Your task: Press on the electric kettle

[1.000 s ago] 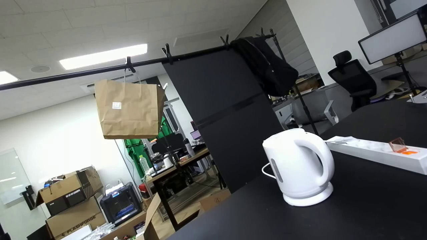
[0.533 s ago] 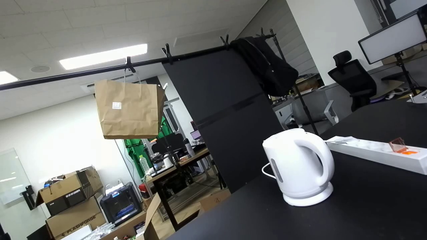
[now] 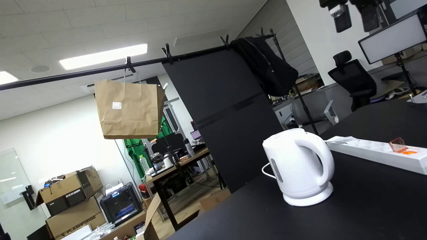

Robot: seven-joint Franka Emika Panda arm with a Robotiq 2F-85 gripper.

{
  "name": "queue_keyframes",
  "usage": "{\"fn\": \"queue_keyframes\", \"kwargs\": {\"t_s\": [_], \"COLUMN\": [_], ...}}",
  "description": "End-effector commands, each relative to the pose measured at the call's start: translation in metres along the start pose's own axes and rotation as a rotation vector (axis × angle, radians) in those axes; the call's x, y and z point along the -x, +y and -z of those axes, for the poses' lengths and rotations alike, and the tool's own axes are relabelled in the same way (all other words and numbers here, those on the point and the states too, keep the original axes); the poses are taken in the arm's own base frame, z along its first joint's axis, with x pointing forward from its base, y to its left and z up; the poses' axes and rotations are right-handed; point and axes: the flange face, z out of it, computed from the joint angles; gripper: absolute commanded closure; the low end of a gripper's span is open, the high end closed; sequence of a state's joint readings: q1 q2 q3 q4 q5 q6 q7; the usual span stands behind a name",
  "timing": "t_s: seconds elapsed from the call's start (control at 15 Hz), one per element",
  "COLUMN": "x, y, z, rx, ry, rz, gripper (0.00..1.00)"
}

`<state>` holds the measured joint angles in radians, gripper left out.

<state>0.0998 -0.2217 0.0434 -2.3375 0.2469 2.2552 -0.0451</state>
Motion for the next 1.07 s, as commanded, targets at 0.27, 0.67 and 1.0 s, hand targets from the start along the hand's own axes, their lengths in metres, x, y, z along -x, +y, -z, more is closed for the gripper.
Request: {"fn": "queue_keyframes", "kwargs": {"t_s": [0.27, 0.67, 1.0], "x": [-0.052, -0.080, -0.079], "y": [-0.012, -0.029, -0.030], "z": [-0.021, -0.045, -0.057], "rx": [0.031, 0.072, 0.081], "ry": [0.205, 0.258, 0.242], "rz": [0.058, 0.122, 0.156], "gripper": [0.69, 1.00, 0.99]}}
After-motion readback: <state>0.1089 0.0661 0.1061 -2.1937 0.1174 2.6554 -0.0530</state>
